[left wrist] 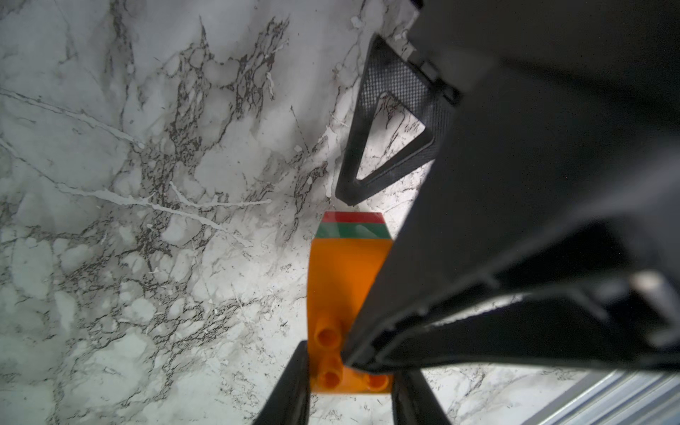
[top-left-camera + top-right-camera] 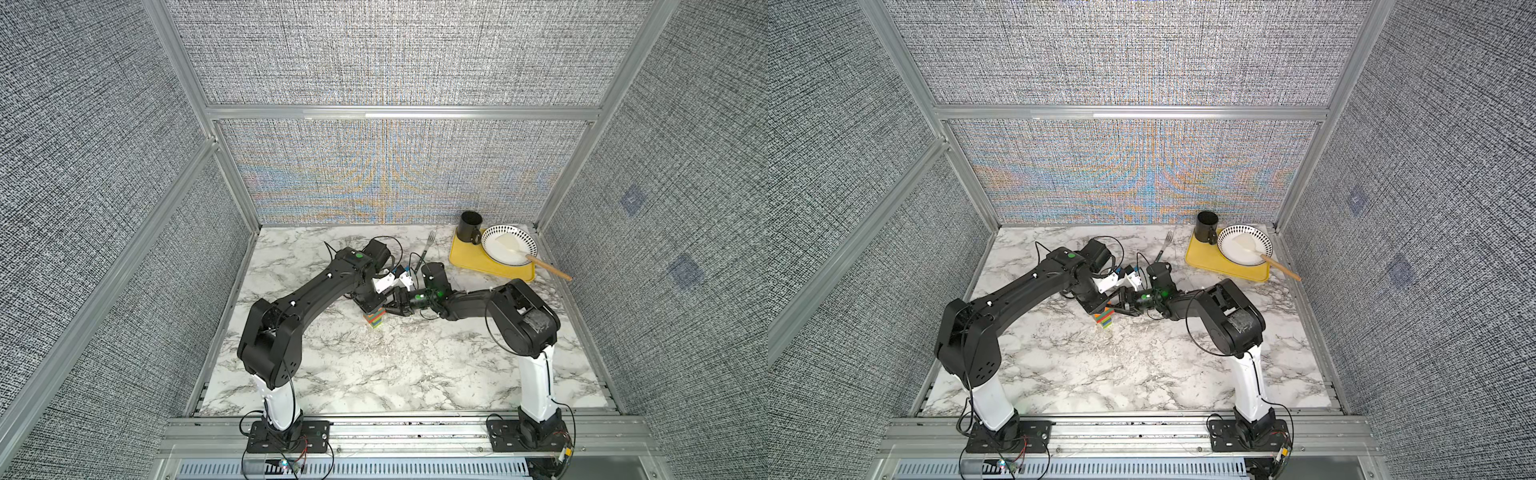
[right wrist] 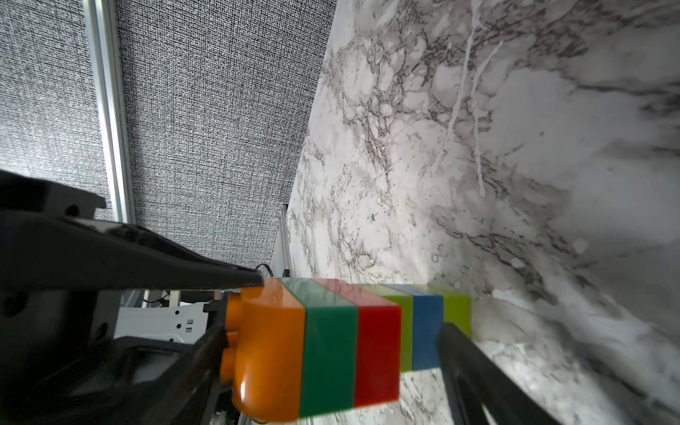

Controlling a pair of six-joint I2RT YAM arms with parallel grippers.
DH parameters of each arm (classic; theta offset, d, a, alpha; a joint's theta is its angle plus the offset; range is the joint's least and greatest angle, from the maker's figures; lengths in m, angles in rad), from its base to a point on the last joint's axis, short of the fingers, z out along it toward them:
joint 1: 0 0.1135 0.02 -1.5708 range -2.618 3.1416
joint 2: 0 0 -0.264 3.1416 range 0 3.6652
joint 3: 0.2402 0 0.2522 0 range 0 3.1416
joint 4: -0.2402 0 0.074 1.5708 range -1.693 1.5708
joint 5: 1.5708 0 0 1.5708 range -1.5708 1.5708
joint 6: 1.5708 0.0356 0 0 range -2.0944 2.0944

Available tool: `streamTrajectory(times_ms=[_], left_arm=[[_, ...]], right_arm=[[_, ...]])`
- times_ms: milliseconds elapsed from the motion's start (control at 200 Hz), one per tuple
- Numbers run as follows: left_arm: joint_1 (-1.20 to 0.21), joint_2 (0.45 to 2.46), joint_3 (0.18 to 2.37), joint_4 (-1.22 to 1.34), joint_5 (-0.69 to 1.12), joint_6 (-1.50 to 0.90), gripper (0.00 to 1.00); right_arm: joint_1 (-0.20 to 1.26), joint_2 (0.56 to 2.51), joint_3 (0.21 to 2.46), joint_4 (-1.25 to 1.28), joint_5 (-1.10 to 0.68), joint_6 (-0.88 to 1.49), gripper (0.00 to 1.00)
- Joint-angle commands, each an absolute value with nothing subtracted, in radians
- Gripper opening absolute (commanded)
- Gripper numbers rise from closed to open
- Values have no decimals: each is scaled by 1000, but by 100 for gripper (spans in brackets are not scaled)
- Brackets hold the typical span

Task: Assemble an ice cream with lego
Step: Assemble the lego brick with the lego brick.

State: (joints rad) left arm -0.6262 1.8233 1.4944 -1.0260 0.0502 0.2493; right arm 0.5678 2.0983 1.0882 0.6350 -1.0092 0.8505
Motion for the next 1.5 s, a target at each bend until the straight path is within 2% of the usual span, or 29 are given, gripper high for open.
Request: streamTrajectory(times_ms=[0, 310, 425, 525, 601, 756, 866, 1201, 1496], left_arm=[[-629, 1880, 1471, -1054, 20, 239, 2], [-639, 1907, 1465, -1048, 11, 239, 2], [-643, 1907, 1462, -1046, 14, 241, 2], [-644, 1900, 1460, -1043, 11, 242, 2], [-646, 1895, 1459, -1039, 14, 244, 2], [-649, 1899, 1460, -1040, 14, 244, 2], [-652, 1904, 1460, -1042, 14, 242, 2], [-658, 1933, 1463, -1054, 14, 240, 2], [-658, 1898, 1488, -1042, 24, 232, 5]], right_arm=[[577, 2114, 1070, 675, -1045, 873, 84], [580, 2122, 1061, 675, -1037, 874, 60], [580, 2131, 1064, 675, -1037, 874, 54], [578, 2128, 1062, 669, -1034, 864, 52], [578, 2122, 1063, 650, -1026, 847, 54], [570, 2086, 1044, 638, -989, 820, 82], [557, 2058, 1019, 647, -965, 818, 91], [532, 2009, 964, 717, -935, 845, 96], [494, 1923, 891, 766, -879, 853, 97]])
